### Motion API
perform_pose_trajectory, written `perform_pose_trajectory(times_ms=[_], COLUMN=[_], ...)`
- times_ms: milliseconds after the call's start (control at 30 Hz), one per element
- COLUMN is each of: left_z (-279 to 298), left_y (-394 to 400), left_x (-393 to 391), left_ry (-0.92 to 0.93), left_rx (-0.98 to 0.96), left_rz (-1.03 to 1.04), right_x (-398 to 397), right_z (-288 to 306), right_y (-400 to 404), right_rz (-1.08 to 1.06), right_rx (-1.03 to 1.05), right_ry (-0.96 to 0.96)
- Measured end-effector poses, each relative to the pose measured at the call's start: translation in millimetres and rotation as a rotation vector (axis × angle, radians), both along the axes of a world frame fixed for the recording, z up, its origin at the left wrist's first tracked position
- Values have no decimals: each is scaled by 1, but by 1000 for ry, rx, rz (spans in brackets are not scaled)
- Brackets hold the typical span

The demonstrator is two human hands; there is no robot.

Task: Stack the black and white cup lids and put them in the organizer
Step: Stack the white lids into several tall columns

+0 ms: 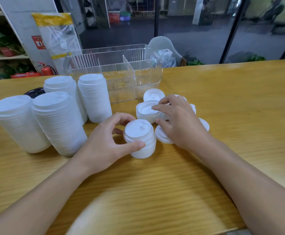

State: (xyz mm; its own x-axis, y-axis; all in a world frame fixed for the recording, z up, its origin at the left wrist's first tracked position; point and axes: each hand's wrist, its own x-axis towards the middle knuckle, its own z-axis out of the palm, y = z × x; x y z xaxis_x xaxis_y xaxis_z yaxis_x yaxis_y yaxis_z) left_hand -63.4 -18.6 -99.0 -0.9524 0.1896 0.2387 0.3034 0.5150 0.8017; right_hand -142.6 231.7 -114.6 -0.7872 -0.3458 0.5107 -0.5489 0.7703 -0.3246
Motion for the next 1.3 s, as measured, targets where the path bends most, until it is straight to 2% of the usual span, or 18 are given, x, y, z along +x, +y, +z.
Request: perform_pose_trajectory(times_ms=[233, 433, 800, 900, 1000, 1167, 1300], left_z=[0, 0, -4, -5, -5, -1, 0], left_y=[4, 6, 4, 5, 5, 2, 3], left_x=[4, 6, 5, 5, 3, -2, -2], left_ry=[-4, 13, 27, 19, 62, 166, 221], left_rx=[-78, -100, -176, -134, -39, 83, 104], left_rz=[-10, -5, -30, -25, 5, 2, -50], right_x=[-5, -10, -5, -1, 7, 19, 20], right_z=[-5, -2, 7, 11, 17, 34, 41], right_y=[-4, -9, -11, -11, -9, -5, -2], right_rz=[-15, -11, -9, -8, 12, 174, 274], right_rx=[93, 135, 77, 30, -147, -705, -903], right_ry=[147, 194, 226, 205, 107, -248, -454])
